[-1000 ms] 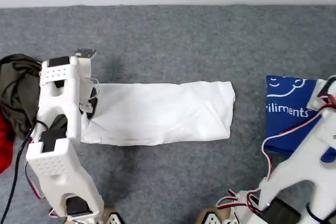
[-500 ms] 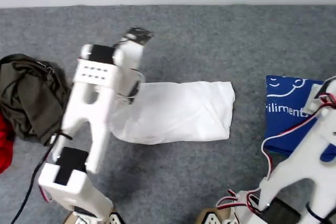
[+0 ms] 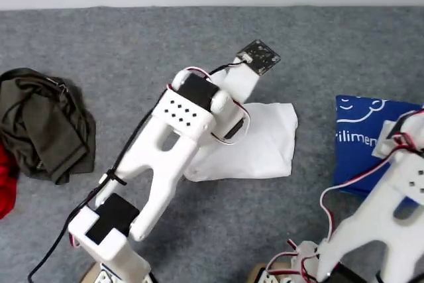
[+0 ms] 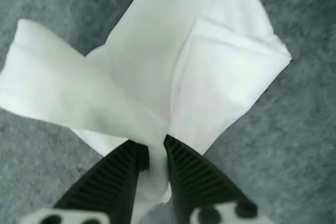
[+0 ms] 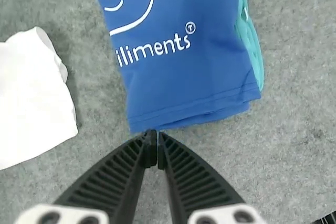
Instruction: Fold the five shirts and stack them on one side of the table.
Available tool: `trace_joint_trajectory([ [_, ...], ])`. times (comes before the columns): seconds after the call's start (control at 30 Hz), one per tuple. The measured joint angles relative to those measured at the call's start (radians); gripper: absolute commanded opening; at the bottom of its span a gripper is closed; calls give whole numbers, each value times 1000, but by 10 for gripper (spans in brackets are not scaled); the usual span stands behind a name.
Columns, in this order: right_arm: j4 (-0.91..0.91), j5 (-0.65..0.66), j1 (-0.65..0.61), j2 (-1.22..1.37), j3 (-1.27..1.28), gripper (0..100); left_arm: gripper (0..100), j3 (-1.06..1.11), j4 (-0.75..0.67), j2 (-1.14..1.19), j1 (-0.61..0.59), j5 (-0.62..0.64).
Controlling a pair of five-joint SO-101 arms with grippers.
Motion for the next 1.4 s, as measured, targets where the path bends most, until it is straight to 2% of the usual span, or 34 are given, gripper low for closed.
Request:
trace_joint_trajectory([
  [0.3,0,0,0,-18,14,9,13,-49,-5,49,14,0],
  [0.53,0,0,0,-18,14,9,22,-195,-5,198,15,0],
  [0.73,0,0,0,-20,44,9,209,-374,0,400,54,0],
  [0.8,0,0,0,-20,78,9,236,-423,8,465,78,0],
  [1.03,0,0,0,-20,107,9,235,-603,92,609,110,-26],
  [1.13,0,0,0,-20,107,9,210,-726,172,609,68,-26],
  [1.23,0,0,0,-20,107,9,166,-810,192,609,6,-26],
  [1.4,0,0,0,-20,107,9,142,-778,199,577,-55,-37],
])
